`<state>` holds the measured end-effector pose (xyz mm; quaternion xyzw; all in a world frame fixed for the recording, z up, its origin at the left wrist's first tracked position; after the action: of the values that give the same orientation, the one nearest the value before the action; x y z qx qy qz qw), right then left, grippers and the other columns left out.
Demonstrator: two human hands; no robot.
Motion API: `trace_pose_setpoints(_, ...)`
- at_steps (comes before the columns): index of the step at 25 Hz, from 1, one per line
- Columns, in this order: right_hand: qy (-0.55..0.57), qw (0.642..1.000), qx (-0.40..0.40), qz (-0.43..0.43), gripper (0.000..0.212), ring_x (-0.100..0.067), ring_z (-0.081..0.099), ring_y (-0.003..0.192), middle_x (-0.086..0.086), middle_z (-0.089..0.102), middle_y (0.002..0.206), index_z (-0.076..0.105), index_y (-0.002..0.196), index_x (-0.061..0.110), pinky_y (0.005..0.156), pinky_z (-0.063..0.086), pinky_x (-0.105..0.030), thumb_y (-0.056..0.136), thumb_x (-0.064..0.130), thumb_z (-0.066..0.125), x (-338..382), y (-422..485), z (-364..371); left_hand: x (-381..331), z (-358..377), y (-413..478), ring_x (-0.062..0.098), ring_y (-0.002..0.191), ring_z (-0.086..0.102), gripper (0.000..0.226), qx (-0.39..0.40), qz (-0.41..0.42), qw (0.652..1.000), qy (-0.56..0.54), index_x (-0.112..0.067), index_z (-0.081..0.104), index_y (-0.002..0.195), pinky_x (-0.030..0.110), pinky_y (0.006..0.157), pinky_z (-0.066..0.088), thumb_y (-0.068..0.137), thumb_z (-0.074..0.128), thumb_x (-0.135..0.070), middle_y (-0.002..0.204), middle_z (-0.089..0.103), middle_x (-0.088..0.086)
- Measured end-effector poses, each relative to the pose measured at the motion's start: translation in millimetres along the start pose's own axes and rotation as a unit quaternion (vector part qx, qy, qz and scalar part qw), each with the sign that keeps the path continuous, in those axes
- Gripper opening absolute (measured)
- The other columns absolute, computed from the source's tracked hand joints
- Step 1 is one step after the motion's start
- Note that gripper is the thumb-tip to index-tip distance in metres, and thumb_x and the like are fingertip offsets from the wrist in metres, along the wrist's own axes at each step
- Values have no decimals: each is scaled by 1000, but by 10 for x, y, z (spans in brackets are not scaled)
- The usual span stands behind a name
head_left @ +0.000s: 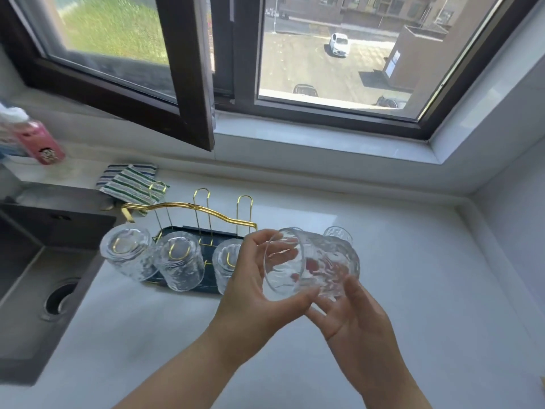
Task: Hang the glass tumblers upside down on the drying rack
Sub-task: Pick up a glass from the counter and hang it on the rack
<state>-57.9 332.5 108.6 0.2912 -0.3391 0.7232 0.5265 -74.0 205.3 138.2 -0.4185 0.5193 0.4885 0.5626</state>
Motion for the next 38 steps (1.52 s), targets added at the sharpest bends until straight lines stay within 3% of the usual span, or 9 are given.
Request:
trace_pose_setpoints(3,-55,997,1,-48,80,-33,62,110,-13,65,121,55,123,9,81,57,-37,53,36,85,192,88,195,-145,-197,-22,4,111,54,71,3,14,997,80,-36,41,113,23,94,45,53,79,-29,113,59,-12)
trace_pose_setpoints(6,-215,967,-21,-135,79,-20,68,100,4,70,110,58,117,26,73,56,-27,44,25,90,582,247,453,-520,-368,155,-4,120,40,87,-3,110,959,260,-37,27,128,6,98,29,58,78,-38,129,44,-16)
trace_pose_setpoints(9,-422,883,-38,-201,79,-18,65,102,-3,61,119,50,123,28,79,58,-33,53,16,86,900,600,774,-785,-473,521,9,119,41,84,14,167,913,372,-33,30,134,29,106,33,66,78,-39,125,43,-16)
trace_pose_setpoints(13,-562,800,-35,-205,80,-25,59,105,-7,56,120,45,123,32,90,52,-49,54,23,84,924,1261,923,-746,-716,1108,24,119,44,86,-7,111,897,428,-33,29,136,47,105,31,67,79,-32,127,55,1)
trace_pose_setpoints(16,-594,789,-24,-157,80,-23,60,101,-2,61,117,45,124,31,90,51,-48,54,18,84,717,1638,803,-481,-875,1419,28,118,49,77,16,58,891,450,-34,38,128,49,103,35,64,81,-30,120,62,1)
trace_pose_setpoints(21,-626,774,1,-98,85,-17,54,107,0,56,126,43,131,31,91,46,-31,58,17,84,414,1968,604,-146,-1032,1655,22,116,44,61,27,1,867,497,-25,47,117,31,87,26,65,79,-32,116,62,-4)
trace_pose_setpoints(27,-641,766,30,-43,84,-10,48,107,5,53,129,41,132,26,89,42,-25,60,18,83,82,2097,405,246,-1125,1764,18,112,51,57,52,-44,818,571,-27,49,108,36,92,24,61,79,-42,113,64,-8)
trace_pose_setpoints(32,-630,776,27,-18,82,-13,53,106,2,59,122,44,128,23,92,48,-32,57,20,85,-116,2161,292,393,-1110,1806,21,110,52,54,115,-101,778,609,-22,48,110,36,88,25,66,77,-39,114,63,-5)
trace_pose_setpoints(38,-628,777,30,-8,84,-11,48,114,3,54,131,42,130,25,91,39,-23,58,24,85,-212,2168,243,452,-1122,1810,21,114,50,55,133,-133,751,633,-25,48,110,37,91,25,65,77,-39,116,62,-4)
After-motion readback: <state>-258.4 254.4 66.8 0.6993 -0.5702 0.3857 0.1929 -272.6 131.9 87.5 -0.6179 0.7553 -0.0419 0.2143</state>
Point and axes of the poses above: each hand's wrist, its own y-axis towards the middle knuckle, its own z-axis out of the palm, x = y × z, the point moved 7 cm from there along y, towards the middle knuckle
